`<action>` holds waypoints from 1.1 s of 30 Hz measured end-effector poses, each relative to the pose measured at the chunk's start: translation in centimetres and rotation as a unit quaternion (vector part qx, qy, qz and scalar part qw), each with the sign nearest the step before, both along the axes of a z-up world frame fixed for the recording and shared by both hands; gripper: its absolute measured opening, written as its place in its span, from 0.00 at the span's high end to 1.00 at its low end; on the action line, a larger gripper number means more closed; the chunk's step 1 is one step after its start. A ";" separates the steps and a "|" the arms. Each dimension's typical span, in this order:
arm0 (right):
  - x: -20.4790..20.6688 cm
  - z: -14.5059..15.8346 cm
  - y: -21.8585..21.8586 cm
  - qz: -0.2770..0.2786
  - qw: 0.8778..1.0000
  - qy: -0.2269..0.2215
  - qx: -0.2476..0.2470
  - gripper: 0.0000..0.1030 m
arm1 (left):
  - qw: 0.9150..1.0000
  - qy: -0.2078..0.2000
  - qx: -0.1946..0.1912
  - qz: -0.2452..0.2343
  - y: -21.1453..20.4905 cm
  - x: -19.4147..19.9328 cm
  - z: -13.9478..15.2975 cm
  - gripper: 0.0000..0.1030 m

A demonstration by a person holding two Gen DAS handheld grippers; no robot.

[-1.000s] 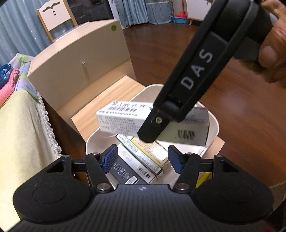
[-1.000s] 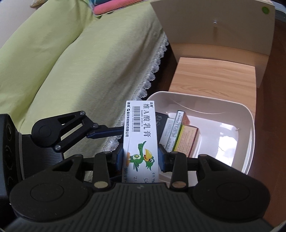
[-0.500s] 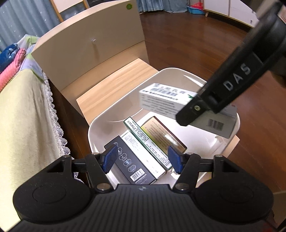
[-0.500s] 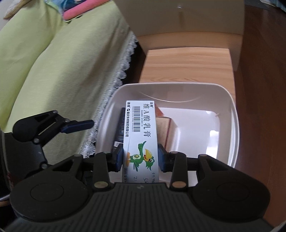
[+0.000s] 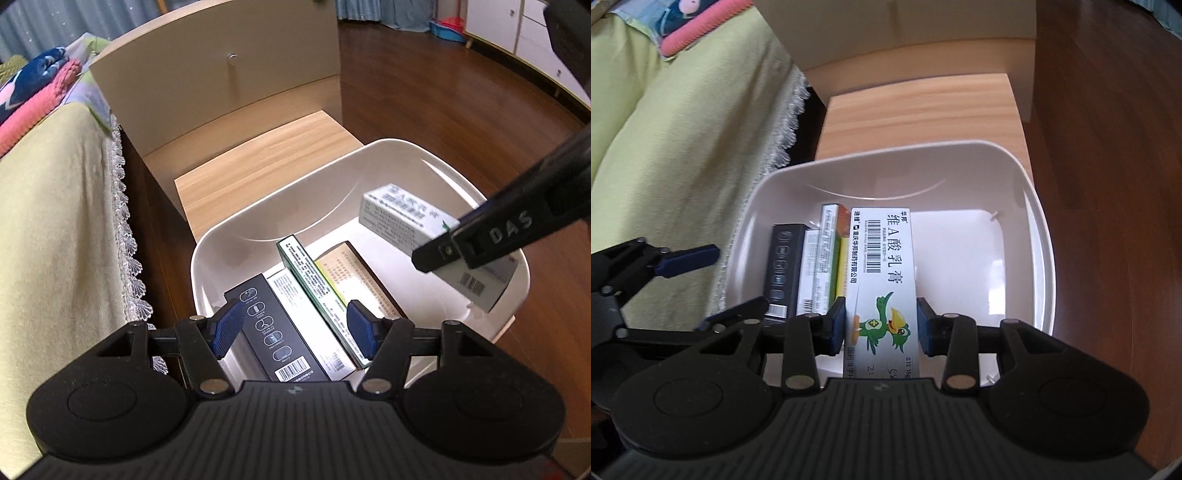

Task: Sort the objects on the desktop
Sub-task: 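Lower the ointment box with the right gripper into the basin beside the boxes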

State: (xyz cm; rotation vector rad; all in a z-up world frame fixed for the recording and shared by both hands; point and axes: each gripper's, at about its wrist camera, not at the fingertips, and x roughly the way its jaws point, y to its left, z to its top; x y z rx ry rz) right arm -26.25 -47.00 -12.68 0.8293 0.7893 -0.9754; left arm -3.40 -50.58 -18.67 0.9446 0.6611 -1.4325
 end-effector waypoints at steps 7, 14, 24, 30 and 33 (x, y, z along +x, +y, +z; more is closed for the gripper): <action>0.5 -1.9 -1.2 -0.019 0.999 0.032 0.000 0.67 | 1.000 -0.013 -0.007 0.011 0.0 0.2 -0.7 0.38; 1.2 -4.1 -2.6 -0.025 0.998 0.062 0.008 0.67 | 1.000 -0.020 -0.014 0.018 0.1 0.5 -0.8 0.38; 1.6 -6.4 -4.6 -0.023 0.994 0.102 0.031 0.67 | 0.999 -0.025 -0.018 0.018 0.0 0.6 -0.8 0.38; 1.7 -7.0 -5.4 -0.025 0.993 0.110 0.037 0.67 | 0.999 -0.026 -0.019 0.015 0.1 0.5 -0.8 0.38; 1.8 -7.3 -5.6 -0.024 0.992 0.115 0.039 0.67 | 0.999 -0.026 -0.019 0.014 0.1 0.5 -0.8 0.38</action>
